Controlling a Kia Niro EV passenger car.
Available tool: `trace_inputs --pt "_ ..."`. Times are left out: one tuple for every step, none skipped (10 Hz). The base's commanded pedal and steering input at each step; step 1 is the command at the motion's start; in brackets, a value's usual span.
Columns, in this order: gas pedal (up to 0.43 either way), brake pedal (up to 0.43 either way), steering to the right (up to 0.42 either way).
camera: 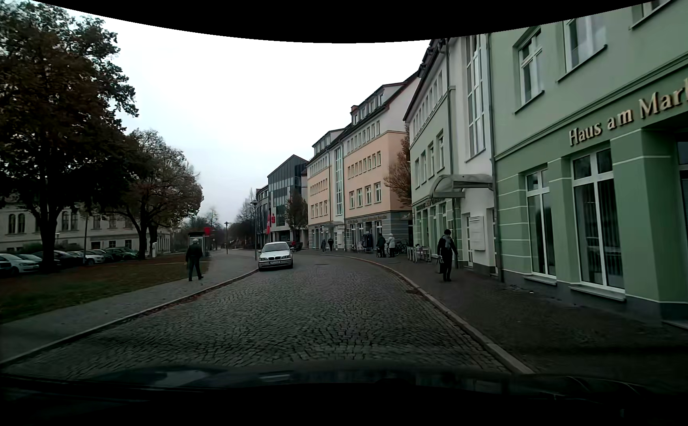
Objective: Follow the waypoints while adhering to traffic rules and regulations
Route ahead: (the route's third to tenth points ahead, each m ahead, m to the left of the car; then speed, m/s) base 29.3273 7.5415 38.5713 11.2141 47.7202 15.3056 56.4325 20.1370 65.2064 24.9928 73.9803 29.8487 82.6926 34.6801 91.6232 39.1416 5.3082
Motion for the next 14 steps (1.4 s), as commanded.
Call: trace_inputs --pt "0.118 0.000 -0.004" --pt "0.118 0.000 -0.004" --pt "0.118 0.000 -0.005" --pt "0.118 0.000 -0.005" --pt "0.118 0.000 -0.006" --pt "0.118 0.000 -0.005" --pt "0.118 0.000 -0.005" --pt "0.118 0.000 -0.006" --pt "0.118 0.000 -0.009" --pt "0.118 0.000 -0.010" --pt "0.118 0.000 -0.010" --pt "0.118 0.000 -0.008" --pt "0.118 0.000 -0.008" --pt "0.118 0.000 -0.015"
